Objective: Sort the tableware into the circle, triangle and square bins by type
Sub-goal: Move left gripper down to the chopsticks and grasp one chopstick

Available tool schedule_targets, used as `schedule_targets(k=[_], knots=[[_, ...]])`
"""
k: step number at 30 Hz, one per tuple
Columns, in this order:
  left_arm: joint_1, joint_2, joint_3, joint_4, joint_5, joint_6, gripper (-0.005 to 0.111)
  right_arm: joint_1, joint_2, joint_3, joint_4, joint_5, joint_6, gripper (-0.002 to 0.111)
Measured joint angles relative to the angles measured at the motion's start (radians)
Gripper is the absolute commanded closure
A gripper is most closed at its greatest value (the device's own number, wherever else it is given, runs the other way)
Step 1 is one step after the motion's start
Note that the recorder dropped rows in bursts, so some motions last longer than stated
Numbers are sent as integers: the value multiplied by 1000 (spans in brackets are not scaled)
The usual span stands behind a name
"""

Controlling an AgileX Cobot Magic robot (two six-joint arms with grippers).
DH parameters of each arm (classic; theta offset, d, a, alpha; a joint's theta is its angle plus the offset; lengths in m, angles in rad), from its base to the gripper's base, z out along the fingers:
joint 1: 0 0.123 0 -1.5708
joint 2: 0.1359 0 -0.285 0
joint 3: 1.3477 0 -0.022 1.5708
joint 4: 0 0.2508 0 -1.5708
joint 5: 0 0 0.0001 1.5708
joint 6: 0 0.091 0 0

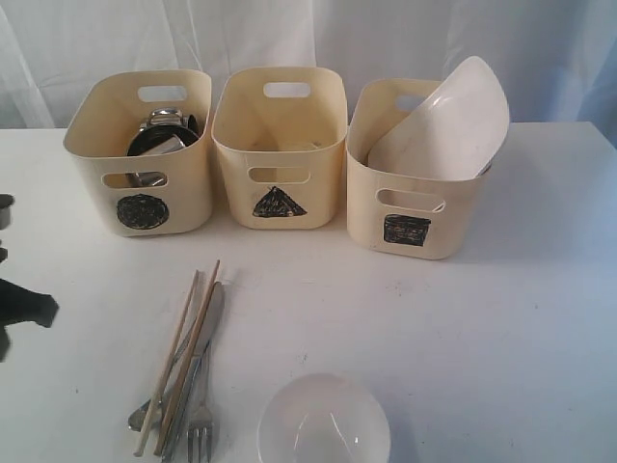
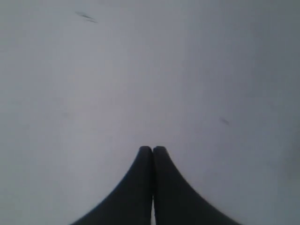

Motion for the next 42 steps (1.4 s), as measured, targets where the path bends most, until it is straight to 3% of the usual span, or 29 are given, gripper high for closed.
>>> schedule_targets(k=[4,11,13,16,18,42], knots=[[0,0,0,-375,-28,342,107,0,0,0,0,0,0,108],[0,2,-23,-662,-66,499,107,0,0,0,0,0,0,108],[-13,23,-23,-691,-52,507,103,0,0,0,0,0,0,108],[-73,90,-23,-708,-44,511,77,0,0,0,0,0,0,108],[-106,131,-23,-726,-70,513,67,0,0,0,0,0,0,108],[-120,335,-23,-759,-147,529,67,0,0,0,0,0,0,108]])
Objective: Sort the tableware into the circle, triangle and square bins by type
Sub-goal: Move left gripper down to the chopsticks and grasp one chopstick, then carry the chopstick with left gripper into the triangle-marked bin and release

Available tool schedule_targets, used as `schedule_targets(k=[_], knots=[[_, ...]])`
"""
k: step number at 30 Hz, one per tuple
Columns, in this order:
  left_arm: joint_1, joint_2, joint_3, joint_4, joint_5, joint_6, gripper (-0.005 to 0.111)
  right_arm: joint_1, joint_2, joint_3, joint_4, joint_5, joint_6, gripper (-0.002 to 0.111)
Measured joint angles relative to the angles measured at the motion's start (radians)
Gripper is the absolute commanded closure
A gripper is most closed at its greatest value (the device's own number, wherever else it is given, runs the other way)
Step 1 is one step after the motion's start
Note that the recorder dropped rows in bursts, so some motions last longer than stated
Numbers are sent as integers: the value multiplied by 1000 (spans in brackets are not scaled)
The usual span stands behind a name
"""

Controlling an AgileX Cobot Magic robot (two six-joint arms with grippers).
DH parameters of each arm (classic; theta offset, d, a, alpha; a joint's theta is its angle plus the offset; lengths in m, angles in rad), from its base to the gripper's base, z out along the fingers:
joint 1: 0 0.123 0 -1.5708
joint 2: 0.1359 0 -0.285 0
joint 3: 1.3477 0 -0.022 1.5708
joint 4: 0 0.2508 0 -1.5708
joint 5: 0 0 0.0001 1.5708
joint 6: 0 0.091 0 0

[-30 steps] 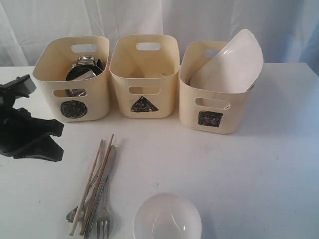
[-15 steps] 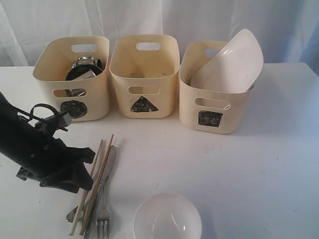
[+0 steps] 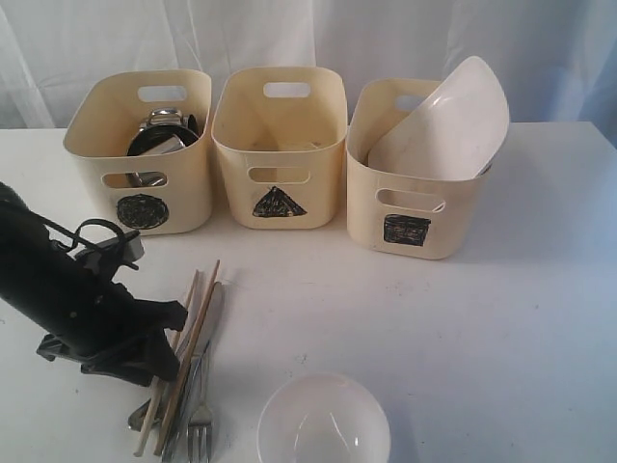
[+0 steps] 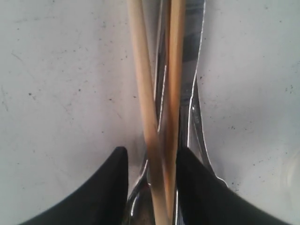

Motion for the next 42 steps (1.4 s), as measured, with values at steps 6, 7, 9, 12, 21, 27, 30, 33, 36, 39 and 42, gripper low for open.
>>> schedule_targets(k=[6,7,9,12,21,27,30,33,36,39,42], knots=[[0,17,-2,11,-3,0,74,0,0,0,0,0,0,108],[0,17,-2,13,-3,0,79,0,0,0,0,0,0,108],[0,19,-2,13,-3,0,90,0,0,0,0,0,0,108],[-1,19,-2,13,-3,0,106,0,0,0,0,0,0,108],[-1,21,-2,13,-3,0,107,0,0,0,0,0,0,108],[-1,-19,-2,13,-3,4,107,0,0,0,0,0,0,108],[-1,-50,-2,13,-3,4,107,0,0,0,0,0,0,108],[-1,-68,-2,15,-5,8,107,0,0,0,0,0,0,108],[-1,-104,-2,19,-17,25,107,0,0,0,0,0,0,108],[-1,-217,-26,23,-45,71,107,0,0,0,0,0,0,108],[-1,-311,-108,22,-98,92,107,0,0,0,0,0,0,108]])
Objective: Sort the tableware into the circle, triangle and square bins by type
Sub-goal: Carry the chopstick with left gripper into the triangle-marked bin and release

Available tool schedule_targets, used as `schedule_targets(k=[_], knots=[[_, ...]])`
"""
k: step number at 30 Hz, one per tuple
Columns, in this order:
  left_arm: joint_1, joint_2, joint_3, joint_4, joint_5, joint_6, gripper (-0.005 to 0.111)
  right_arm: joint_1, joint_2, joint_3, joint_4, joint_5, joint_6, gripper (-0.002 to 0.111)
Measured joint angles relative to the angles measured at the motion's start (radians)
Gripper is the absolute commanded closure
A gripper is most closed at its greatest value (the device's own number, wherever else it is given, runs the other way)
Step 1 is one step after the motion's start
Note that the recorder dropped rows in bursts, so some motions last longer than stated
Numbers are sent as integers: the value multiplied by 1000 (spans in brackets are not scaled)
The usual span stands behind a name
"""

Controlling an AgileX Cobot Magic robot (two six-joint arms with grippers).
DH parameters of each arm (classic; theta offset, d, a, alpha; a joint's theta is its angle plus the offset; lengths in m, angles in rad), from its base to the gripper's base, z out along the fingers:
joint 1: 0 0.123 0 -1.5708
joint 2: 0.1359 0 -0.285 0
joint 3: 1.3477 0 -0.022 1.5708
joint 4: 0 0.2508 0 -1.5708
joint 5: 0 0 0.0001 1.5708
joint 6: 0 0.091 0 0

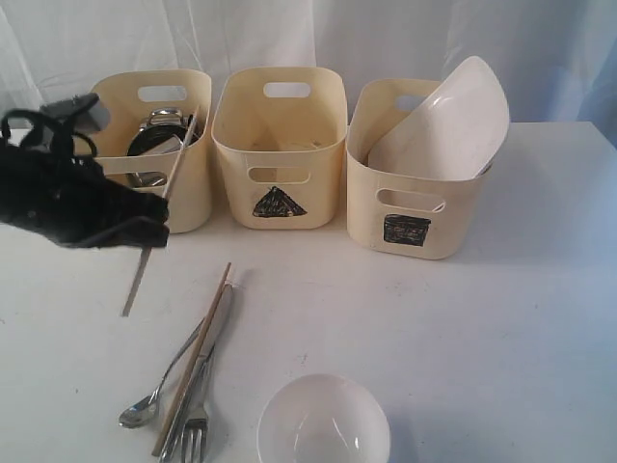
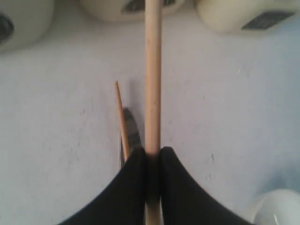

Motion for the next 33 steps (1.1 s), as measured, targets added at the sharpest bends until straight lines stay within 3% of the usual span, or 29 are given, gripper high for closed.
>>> schedule_targets(k=[3,7,13,19,26,29,33], knots=[[0,-18,-83,0,-11,15,107,0,0,0,0,0,0,108],[0,5,-173,-2,-134,40,107,0,0,0,0,0,0,108],[0,147,-357,-79,-140,103,107,0,0,0,0,0,0,108],[0,331,-540,-372,-146,388,107,0,0,0,0,0,0,108],[0,532,-707,-912,-111,934,107,0,0,0,0,0,0,108],[0,618,-762,-1002,-65,1082,107,0,0,0,0,0,0,108],[0,702,-798,-1024,-36,1136,104,0,0,0,0,0,0,108]])
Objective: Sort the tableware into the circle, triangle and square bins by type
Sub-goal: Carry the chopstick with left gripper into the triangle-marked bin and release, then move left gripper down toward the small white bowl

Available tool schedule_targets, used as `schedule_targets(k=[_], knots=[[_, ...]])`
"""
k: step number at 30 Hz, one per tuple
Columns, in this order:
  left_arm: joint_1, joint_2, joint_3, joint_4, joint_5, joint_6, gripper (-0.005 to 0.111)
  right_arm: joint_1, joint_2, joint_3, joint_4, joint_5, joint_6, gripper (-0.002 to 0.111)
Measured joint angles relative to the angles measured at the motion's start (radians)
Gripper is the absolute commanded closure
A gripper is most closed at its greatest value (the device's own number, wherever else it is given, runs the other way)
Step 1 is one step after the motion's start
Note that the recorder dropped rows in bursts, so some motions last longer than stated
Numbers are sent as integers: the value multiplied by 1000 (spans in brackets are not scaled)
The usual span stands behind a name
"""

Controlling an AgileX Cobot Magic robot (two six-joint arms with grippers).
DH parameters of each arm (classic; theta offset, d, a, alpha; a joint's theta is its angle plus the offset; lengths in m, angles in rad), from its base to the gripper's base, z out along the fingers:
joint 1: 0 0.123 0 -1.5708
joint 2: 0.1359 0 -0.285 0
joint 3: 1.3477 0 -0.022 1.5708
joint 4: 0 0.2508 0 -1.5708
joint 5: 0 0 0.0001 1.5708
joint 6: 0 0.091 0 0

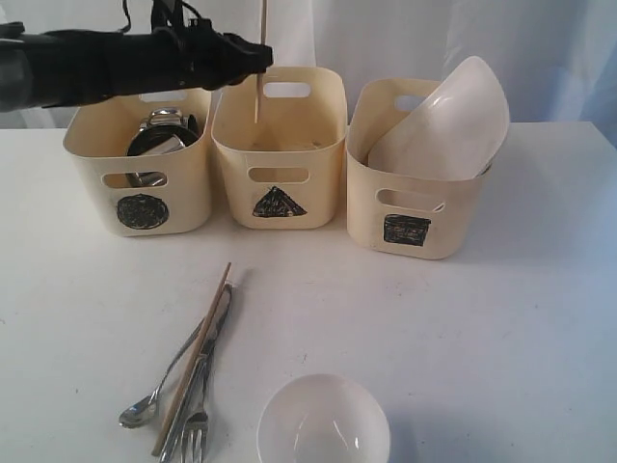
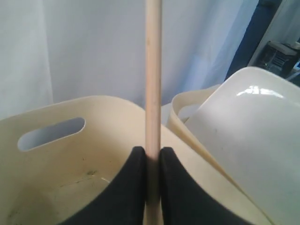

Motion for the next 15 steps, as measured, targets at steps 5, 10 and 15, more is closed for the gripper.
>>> schedule_targets(k=[5,10,15], knots=[[0,31,-5,0,13,51,75,0,0,0,0,0,0,108],[0,31,-9,-8,68,65,51,0,0,0,0,0,0,108],[0,26,-9,82,82,-48,54,0,0,0,0,0,0,108]])
